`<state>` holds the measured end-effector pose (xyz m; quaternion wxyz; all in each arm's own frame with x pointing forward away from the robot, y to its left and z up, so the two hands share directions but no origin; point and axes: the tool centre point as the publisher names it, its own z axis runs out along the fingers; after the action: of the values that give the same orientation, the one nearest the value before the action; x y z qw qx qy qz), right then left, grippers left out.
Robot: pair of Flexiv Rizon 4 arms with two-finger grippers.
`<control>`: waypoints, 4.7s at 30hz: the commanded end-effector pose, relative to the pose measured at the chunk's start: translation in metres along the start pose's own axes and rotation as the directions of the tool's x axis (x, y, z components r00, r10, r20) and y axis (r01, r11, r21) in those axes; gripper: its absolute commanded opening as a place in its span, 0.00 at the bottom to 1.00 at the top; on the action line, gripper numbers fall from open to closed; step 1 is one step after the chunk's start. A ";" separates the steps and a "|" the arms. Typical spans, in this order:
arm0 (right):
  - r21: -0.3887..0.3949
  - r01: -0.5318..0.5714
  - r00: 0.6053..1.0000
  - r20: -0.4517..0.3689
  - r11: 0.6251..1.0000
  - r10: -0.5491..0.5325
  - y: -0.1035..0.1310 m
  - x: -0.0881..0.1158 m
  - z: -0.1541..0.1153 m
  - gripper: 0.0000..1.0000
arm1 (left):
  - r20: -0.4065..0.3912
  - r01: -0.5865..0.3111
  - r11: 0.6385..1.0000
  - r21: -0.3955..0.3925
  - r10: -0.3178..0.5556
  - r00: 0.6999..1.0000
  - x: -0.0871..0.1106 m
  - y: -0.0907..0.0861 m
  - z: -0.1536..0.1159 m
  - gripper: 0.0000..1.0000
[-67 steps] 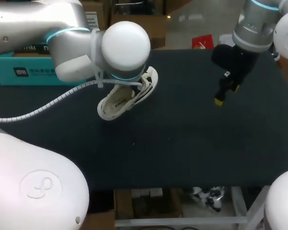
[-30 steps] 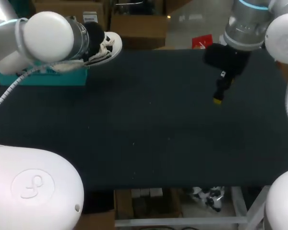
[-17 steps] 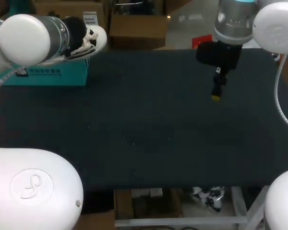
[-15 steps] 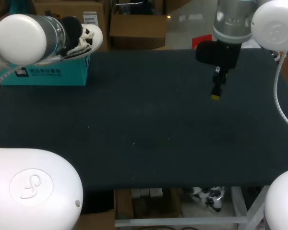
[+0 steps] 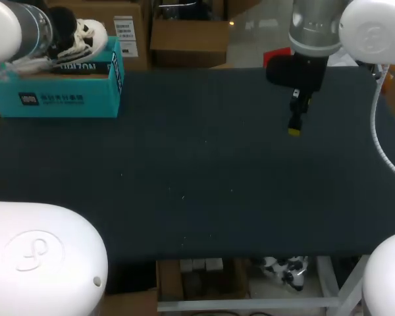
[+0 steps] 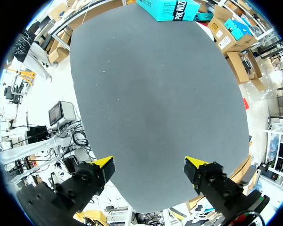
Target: Open the shoe tongue, take the insole out of the shoe, put the insole back into the shoe, and pack the shoe into the shoebox
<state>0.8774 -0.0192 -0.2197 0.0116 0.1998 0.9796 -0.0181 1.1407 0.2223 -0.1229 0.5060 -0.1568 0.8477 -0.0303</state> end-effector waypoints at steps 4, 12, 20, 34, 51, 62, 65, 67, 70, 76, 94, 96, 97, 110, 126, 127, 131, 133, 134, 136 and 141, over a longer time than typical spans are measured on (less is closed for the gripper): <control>0.002 -0.001 1.000 0.000 1.000 0.001 0.000 0.000 -0.001 1.00 | -0.055 -0.025 0.992 0.121 0.032 0.998 -0.014 0.012 0.063 0.00; 0.002 -0.001 1.000 0.000 1.000 0.001 0.000 0.000 -0.001 1.00 | -0.056 -0.078 0.988 0.130 0.086 0.995 -0.008 0.027 0.089 0.00; 0.002 -0.001 1.000 0.000 1.000 0.001 0.000 0.000 -0.001 1.00 | -0.072 -0.082 0.989 0.120 0.091 0.993 -0.007 0.040 0.113 0.00; 0.002 -0.001 1.000 0.000 1.000 0.001 0.000 0.000 -0.001 1.00 | -0.100 -0.115 0.987 0.110 0.126 0.987 0.009 0.043 0.156 0.00; 0.002 -0.001 1.000 0.000 1.000 0.001 0.000 0.000 -0.001 1.00 | -0.155 -0.104 0.992 0.074 0.115 0.981 0.033 0.052 0.190 0.96; 0.002 -0.001 1.000 0.000 1.000 0.001 0.000 0.000 -0.001 1.00 | -0.148 -0.107 0.987 0.123 0.125 0.981 0.032 0.043 0.156 1.00; 0.002 -0.001 1.000 0.000 1.000 0.001 0.000 0.000 -0.001 1.00 | -0.136 -0.125 0.985 0.120 0.141 0.981 0.035 0.039 0.148 1.00; 0.002 -0.001 1.000 0.000 1.000 0.001 0.000 0.000 -0.001 1.00 | -0.143 -0.136 0.984 0.111 0.152 0.978 0.040 0.037 0.148 1.00; 0.002 -0.001 1.000 0.000 1.000 0.001 0.000 0.000 -0.001 1.00 | -0.158 -0.143 0.984 0.105 0.158 0.975 0.042 0.035 0.150 1.00; 0.002 -0.001 1.000 0.000 1.000 0.001 0.000 0.000 -0.001 1.00 | -0.168 -0.151 0.984 0.095 0.166 0.972 0.044 0.033 0.149 1.00; 0.002 -0.001 1.000 0.000 1.000 0.001 0.000 0.000 -0.001 1.00 | -0.305 -0.065 0.997 0.031 0.071 0.950 0.049 0.054 0.194 0.00; 0.002 -0.001 1.000 0.000 1.000 0.001 0.000 0.000 -0.001 1.00 | -0.309 -0.058 0.998 0.028 0.064 0.949 0.048 0.055 0.195 0.00; 0.002 -0.001 1.000 0.000 1.000 0.001 0.000 0.000 -0.001 1.00 | -0.310 -0.055 0.998 0.027 0.061 0.949 0.046 0.055 0.195 0.00; 0.002 -0.001 1.000 0.000 1.000 0.001 0.000 0.000 -0.001 1.00 | -0.324 -0.082 0.994 0.076 0.102 0.941 0.043 0.058 0.200 0.00; 0.002 -0.001 1.000 0.000 1.000 0.001 0.000 0.000 -0.001 1.00 | -0.353 -0.098 0.987 0.130 0.139 0.925 0.049 0.059 0.197 0.62; 0.002 -0.001 1.000 0.000 1.000 0.001 0.000 0.000 -0.001 1.00 | -0.368 -0.094 0.987 0.132 0.137 0.920 0.050 0.057 0.200 0.58; 0.002 -0.001 1.000 0.000 1.000 0.001 0.000 0.000 -0.001 1.00 | -0.395 -0.086 0.989 0.124 0.129 0.910 0.055 0.050 0.213 0.26; 0.002 -0.001 1.000 0.000 1.000 0.001 0.000 0.000 -0.001 1.00 | -0.413 -0.070 0.990 0.121 0.114 0.904 0.057 0.048 0.216 0.00; 0.002 -0.001 1.000 0.000 1.000 0.001 0.000 0.000 -0.001 1.00 | -0.416 -0.066 0.990 0.123 0.112 0.902 0.058 0.047 0.217 0.00; 0.002 -0.001 1.000 0.000 1.000 0.001 0.000 0.000 -0.001 1.00 | -0.417 -0.064 0.990 0.123 0.110 0.902 0.059 0.046 0.218 0.00; 0.002 -0.001 1.000 0.000 1.000 0.001 0.000 0.000 -0.001 1.00 | -0.420 -0.040 0.987 0.155 0.103 0.902 0.053 0.044 0.200 0.00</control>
<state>0.8774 -0.0189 -0.2195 0.0115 0.1999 0.9796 -0.0183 1.2860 0.2663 -0.2813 0.3192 -0.0845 0.9388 -0.0983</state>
